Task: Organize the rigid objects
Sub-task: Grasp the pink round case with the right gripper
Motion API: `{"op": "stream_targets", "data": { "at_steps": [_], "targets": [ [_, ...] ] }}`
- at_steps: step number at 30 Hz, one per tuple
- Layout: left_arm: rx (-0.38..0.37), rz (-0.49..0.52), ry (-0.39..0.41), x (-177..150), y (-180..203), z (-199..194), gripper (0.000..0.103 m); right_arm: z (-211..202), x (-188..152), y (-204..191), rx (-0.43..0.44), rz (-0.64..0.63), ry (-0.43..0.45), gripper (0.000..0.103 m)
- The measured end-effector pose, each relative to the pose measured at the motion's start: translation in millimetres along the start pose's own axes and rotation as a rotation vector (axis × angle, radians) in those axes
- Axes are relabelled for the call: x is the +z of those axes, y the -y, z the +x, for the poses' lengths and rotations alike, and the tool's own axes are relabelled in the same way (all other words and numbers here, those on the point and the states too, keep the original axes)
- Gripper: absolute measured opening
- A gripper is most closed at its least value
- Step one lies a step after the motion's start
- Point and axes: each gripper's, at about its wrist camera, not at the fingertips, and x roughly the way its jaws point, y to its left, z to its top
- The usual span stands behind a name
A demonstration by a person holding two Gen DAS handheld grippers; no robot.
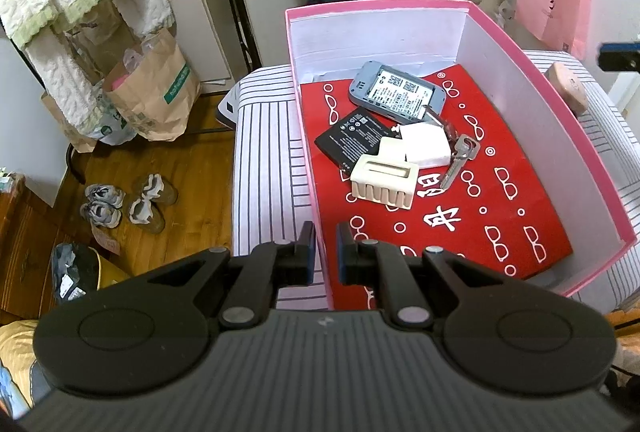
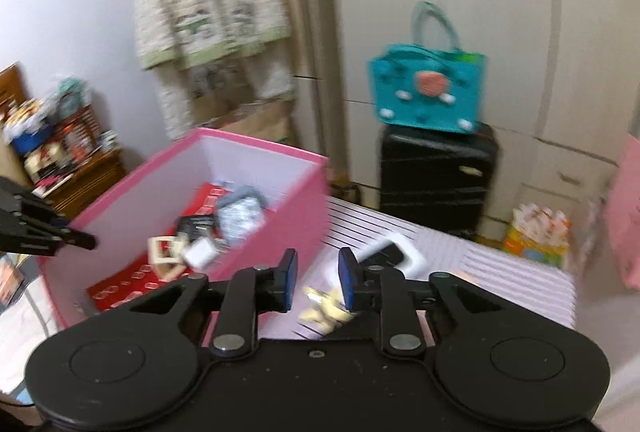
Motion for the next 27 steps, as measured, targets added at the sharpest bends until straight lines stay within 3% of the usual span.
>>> {"op": "stream_targets", "data": {
  "at_steps": [6,9,16,23,27],
  "targets": [
    [0.016,0.001,-0.007,0.7,2.2,0.4,0.009,0.1,-28.3,46.9,-0.102,0.099,-0.019,0.042],
    [0.027,0.010,-0.013,1.7,4.8,0.8,0.009,9.7,-43.2,59.5,-0.124,0.046,-0.043,0.047],
    [0.037,0.008,-0.023,3.4,6.5,2.1,0.009,35.5,-69.0,87.5,-0.071,0.020,-0.054,0.067],
    [0.040,0.001,-0.030,4.1,7.1,2.1,0.009,62.3,-73.8,103.9,-0.063,0.011,-0.022,0.073],
    [0.044,0.003,-0.032,4.1,7.8,2.2,0.009,76.3,-72.6,109.7,-0.028,0.044,-0.013,0.083]
  ]
}}
